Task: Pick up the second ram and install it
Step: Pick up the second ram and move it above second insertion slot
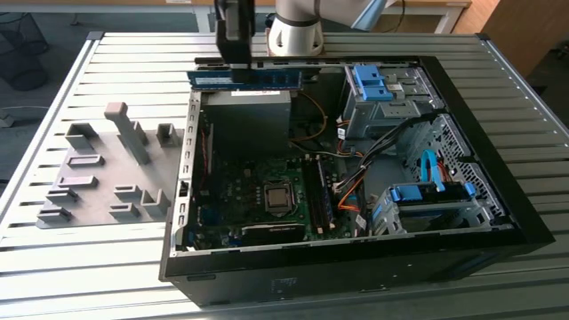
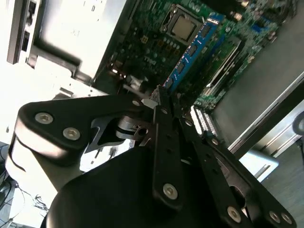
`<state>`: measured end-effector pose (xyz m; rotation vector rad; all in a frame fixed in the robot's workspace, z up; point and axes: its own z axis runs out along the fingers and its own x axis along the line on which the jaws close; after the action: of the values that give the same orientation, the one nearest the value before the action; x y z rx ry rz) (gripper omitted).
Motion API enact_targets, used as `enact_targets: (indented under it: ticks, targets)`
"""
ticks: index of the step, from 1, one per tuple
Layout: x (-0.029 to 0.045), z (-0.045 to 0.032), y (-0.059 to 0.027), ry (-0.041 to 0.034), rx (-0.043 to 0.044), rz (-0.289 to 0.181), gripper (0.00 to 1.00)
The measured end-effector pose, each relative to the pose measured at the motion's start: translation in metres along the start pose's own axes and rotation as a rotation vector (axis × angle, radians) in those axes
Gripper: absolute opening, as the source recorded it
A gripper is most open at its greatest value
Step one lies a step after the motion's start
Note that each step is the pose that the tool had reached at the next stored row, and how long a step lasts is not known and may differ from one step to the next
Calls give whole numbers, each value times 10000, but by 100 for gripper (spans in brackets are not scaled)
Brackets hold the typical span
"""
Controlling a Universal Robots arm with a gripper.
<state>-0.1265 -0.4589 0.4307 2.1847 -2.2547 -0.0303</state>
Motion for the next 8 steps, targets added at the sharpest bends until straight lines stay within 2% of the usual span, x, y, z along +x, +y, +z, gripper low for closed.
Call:
enact_targets:
  ticks: [8]
  targets:
    - [-11, -5, -339, 1, -1, -5, 14]
